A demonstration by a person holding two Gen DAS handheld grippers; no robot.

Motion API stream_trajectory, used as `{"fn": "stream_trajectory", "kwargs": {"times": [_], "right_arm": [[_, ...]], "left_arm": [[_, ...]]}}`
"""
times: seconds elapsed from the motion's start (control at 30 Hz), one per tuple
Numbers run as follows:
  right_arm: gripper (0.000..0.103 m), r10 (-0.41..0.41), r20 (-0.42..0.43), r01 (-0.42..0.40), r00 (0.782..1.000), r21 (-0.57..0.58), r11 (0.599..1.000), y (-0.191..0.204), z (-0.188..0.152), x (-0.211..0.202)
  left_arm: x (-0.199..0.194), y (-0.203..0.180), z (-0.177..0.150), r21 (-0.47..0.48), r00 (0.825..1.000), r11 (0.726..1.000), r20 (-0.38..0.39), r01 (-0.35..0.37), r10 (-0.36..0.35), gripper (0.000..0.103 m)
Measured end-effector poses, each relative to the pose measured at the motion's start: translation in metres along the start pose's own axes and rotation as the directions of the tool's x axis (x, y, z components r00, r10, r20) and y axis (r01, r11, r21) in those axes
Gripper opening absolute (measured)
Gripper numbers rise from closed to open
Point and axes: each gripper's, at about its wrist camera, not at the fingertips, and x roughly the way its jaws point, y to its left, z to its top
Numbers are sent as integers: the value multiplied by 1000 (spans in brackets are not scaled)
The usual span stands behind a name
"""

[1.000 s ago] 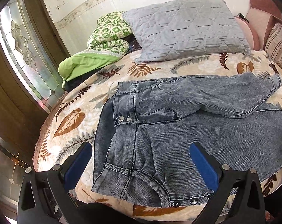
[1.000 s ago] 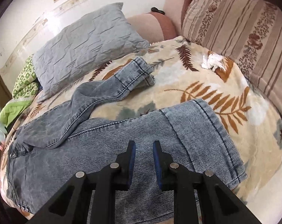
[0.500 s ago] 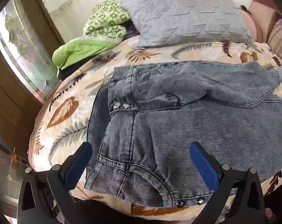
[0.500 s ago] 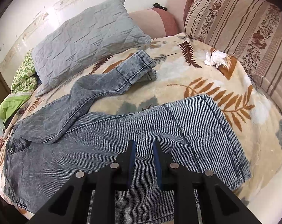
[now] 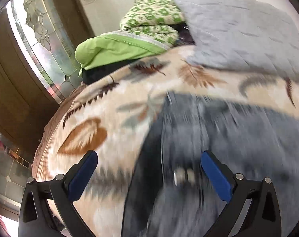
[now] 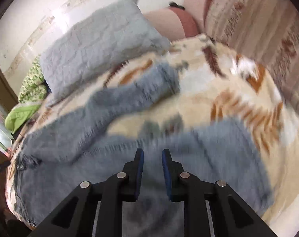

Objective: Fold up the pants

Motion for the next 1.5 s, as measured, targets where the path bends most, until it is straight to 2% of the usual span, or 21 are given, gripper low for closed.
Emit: {"fn": "stream_trajectory", "kwargs": {"times": [0.07,0.13,0.17,0.2,0.23,0.43,0.53,0.67,0.73,0.77,0.83,0.9,0.97,1.0,1.03,1.1,1.17,1.23,1.33,1.4,1.5], "right_arm": [[23,-26,-1,26,1000,-57,998,0,35,7],[38,-31,-28,30,999,-58,998,-5,65,19],[64,-43,-29,41,999,-43,998,-10,83,26],[75,-46,-16,46,999,-34,998,-12,93,29],[75,-58,-4,58,998,-27,998,-16,108,35],[74,-123,-128,116,984,-65,991,-24,164,96],[72,-94,-193,82,977,-68,994,-23,176,122],[57,-77,-342,57,936,-69,996,-21,175,163],[56,-67,-416,39,907,-74,996,-19,168,182],[55,-56,-433,26,900,-75,997,-17,165,186],[55,-28,-493,-16,870,-85,996,-9,153,194],[54,-73,-519,-2,852,-142,990,-1,139,200],[49,-106,-493,14,863,-187,982,5,131,198],[40,-119,-480,23,869,-201,979,7,128,196],[34,-136,-468,36,873,-217,975,11,125,194],[18,-152,-436,44,887,-247,968,20,121,186],[13,-183,-378,76,908,-281,957,29,119,174],[11,-183,-303,95,935,-284,954,36,123,154],[10,-166,-213,107,963,-264,959,45,132,121],[10,-169,-163,121,972,-267,956,50,142,104],[10,-161,-88,132,983,-271,953,59,154,77]], "left_arm": [[27,-2,28,-34,999,999,-31,24,-25,103],[52,-7,45,-42,996,998,-82,37,-41,103],[60,-8,49,-48,995,998,-95,28,-32,103],[68,-9,53,-59,994,998,-105,23,-29,103],[77,-8,56,-80,993,996,-111,38,-47,103],[108,-13,66,-120,980,988,-164,92,-111,103],[114,-22,76,-100,979,988,-156,118,-133,103],[123,-32,83,-82,965,978,-163,194,-205,103],[129,-36,84,-74,959,974,-174,214,-224,102],[132,-38,84,-73,953,970,-185,231,-241,99],[139,-40,83,-87,938,960,-207,267,-280,83],[145,-40,80,-123,915,943,-231,310,-331,55],[146,-41,79,-141,903,928,-220,344,-368,45],[144,-43,78,-140,898,922,-215,361,-384,35],[142,-44,78,-144,891,914,-209,380,-403,30],[136,-45,79,-137,893,912,-190,388,-408,19],[128,-44,80,-129,895,909,-167,396,-413,5],[120,-36,82,-144,894,900,-128,411,-429,5],[109,-21,84,-191,874,867,-75,461,-481,4],[101,-15,85,-194,868,856,-44,478,-495,3],[85,-5,87,-190,847,831,6,523,-532,3]]}}
